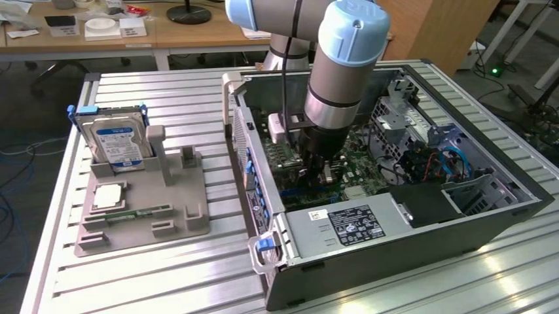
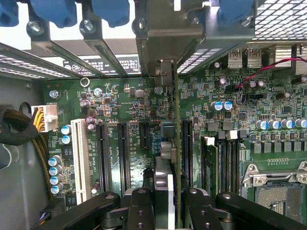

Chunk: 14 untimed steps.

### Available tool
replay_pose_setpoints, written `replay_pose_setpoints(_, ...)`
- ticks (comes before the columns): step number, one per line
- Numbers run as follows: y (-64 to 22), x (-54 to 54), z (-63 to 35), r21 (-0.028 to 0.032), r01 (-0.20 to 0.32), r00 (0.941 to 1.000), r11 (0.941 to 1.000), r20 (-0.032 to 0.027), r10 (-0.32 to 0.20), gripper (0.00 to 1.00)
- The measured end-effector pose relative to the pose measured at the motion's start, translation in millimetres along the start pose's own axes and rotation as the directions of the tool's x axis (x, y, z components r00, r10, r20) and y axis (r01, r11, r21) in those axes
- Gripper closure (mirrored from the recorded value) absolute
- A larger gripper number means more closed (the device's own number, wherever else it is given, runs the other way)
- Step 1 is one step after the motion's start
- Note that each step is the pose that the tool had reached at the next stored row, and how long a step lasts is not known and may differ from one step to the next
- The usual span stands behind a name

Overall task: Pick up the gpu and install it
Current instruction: 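Insert the gpu into the slot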

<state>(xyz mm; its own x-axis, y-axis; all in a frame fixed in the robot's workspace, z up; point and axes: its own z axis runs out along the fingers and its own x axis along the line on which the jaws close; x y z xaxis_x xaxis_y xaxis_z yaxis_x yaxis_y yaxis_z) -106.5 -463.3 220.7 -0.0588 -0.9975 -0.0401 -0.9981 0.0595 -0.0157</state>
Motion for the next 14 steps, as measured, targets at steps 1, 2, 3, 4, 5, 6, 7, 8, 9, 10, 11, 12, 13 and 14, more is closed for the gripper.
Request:
replay_pose_setpoints(1, 0.0, 0.0, 0.0, 0.0, 0.0, 1.0, 1.0, 0.0, 0.0, 0.72)
replay_pose_setpoints(2, 0.2, 0.0, 0.1, 0.0002, 0.0, 1.0, 1.0, 0.0001, 0.0, 0.72)
replay_pose_setpoints(3, 0.5, 0.0, 0.1, 0.0002, 0.0, 1.0, 1.0, 0.0002, 0.0, 0.72)
replay_pose_setpoints(4, 0.6, 0.0, 0.1, 0.0002, 0.0, 1.0, 1.0, 0.0002, 0.0, 0.72)
replay_pose_setpoints(5, 0.6, 0.0, 0.1, 0.0001, 0.0, 1.0, 1.0, 0.0001, 0.0, 0.72)
replay_pose_setpoints(6, 0.6, 0.0, 0.1, 0.0001, 0.0, 1.0, 1.0, 0.0, 0.0, 0.72)
replay_pose_setpoints(7, 0.7, 0.1, 0.0, 0.0, 0.0, 1.0, 1.0, 0.0, 0.0, 0.72)
replay_pose_setpoints(8, 0.7, 0.0, 0.0, 0.0, 0.0, 1.0, 1.0, 0.0, 0.0, 0.72)
replay_pose_setpoints(9, 0.7, 0.0, 0.1, 0.0, 0.0, 1.0, 1.0, 0.0, 0.0, 0.72)
replay_pose_setpoints(10, 0.7, 0.1, 0.1, 0.0, 0.0, 1.0, 1.0, 0.0, 0.0, 0.72)
replay_pose_setpoints(11, 0.7, 0.1, 0.4, 0.0, 0.0, 1.0, 1.0, 0.0, 0.0, 0.72)
replay_pose_setpoints(12, 0.7, 0.1, 0.8, -0.0001, 0.0, 1.0, 1.0, -0.0002, 0.0, 0.72)
replay_pose_setpoints(13, 0.7, 0.2, 1.1, -0.0001, 0.0, 1.0, 1.0, -0.0005, 0.0, 0.72)
replay_pose_setpoints(14, 0.7, 0.2, 1.4, -0.0001, 0.0, 1.0, 1.0, -0.0005, 0.0, 0.72)
